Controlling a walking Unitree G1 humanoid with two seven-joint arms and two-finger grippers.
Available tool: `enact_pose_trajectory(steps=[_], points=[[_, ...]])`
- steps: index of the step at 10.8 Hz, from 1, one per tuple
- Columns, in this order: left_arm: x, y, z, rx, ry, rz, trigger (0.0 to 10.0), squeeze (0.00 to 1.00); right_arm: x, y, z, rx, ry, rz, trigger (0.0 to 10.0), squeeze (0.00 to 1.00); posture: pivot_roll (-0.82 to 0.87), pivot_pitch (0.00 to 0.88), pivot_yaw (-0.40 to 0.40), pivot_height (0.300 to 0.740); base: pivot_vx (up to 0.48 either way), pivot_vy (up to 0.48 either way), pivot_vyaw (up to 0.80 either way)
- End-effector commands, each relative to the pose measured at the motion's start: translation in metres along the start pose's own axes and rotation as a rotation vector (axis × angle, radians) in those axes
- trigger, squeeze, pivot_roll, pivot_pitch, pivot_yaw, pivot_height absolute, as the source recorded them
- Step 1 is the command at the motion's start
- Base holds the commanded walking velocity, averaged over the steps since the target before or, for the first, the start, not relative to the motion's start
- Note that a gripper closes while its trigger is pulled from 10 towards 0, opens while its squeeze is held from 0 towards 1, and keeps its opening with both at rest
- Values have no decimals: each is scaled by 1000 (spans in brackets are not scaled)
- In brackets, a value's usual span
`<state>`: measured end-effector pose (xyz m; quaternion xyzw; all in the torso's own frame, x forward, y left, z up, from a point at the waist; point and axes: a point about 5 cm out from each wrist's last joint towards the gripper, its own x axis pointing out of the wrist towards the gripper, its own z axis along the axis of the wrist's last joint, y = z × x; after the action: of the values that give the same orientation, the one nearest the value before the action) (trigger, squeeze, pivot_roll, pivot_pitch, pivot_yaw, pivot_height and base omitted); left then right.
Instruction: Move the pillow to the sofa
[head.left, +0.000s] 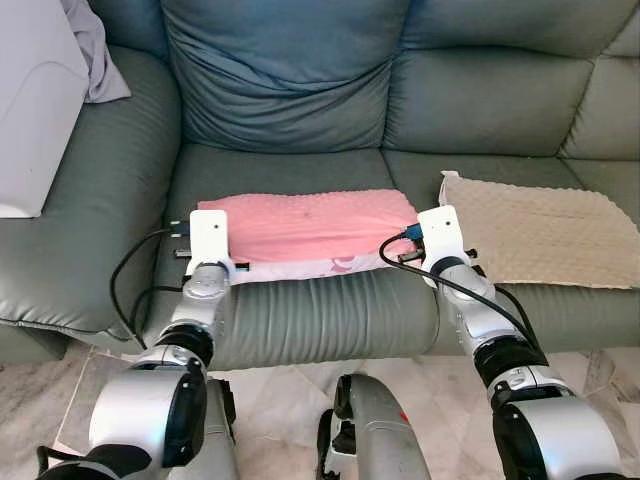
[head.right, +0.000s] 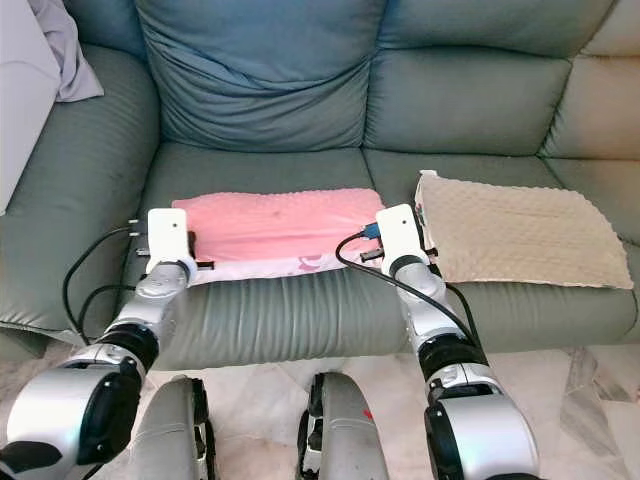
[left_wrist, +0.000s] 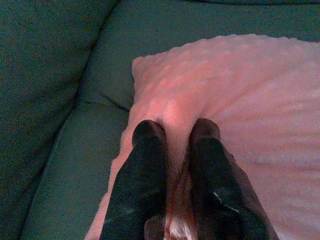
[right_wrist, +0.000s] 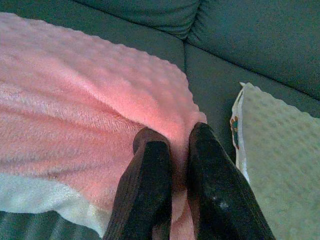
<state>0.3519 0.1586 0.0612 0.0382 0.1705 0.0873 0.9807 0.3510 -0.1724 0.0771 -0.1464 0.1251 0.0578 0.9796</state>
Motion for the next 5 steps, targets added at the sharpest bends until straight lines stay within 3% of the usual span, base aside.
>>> enact_pose_trajectory(steps=[1,5], points=[[0,11,-8,19,31,46,10000,1000,-3,-15,-7,10,18,-52,10000,1000,-90,179,-126,656,0,0,0],[0,11,-8,60,24,42,10000,1000,-6,-10,-14,5,23,-35,10000,1000,-85,167,-125,656,0,0,0]])
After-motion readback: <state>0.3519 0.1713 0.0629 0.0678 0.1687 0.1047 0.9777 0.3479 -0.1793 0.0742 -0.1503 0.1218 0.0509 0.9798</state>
